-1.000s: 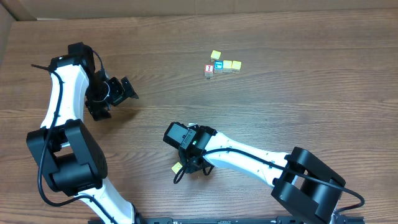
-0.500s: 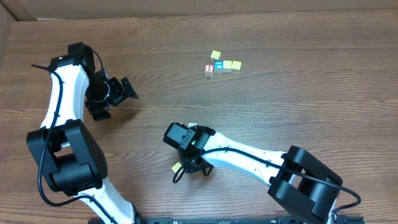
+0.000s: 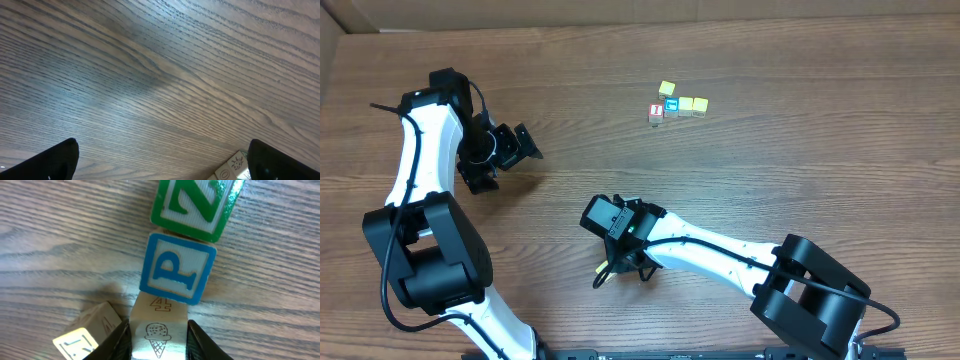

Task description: Flip 5 blocks

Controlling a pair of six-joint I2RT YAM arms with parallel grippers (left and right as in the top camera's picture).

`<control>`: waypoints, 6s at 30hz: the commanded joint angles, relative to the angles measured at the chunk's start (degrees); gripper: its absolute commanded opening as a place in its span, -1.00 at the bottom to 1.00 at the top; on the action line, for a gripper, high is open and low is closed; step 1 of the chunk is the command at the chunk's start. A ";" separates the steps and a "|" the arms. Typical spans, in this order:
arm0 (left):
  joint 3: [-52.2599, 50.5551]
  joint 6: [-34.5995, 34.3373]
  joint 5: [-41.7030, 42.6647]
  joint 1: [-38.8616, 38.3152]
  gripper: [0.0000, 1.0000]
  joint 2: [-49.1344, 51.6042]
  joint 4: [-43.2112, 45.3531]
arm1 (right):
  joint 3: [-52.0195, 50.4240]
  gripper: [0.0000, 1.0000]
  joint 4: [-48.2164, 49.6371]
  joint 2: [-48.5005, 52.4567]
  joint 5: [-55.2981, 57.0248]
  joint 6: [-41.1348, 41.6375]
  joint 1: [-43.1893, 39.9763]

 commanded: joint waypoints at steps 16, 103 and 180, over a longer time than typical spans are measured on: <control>0.85 0.50 -0.11 -0.42 1.00 0.31 0.04 | 0.48 -0.02 0.28 0.42 3.13 2.58 0.31; 0.85 0.50 -0.11 -0.42 0.99 0.31 0.04 | 11.10 -0.01 -6.75 -0.13 8.46 5.27 -2.21; 0.85 0.50 -0.11 -0.42 0.99 0.31 0.04 | 1.49 -0.92 -5.09 -0.13 0.39 9.81 -2.91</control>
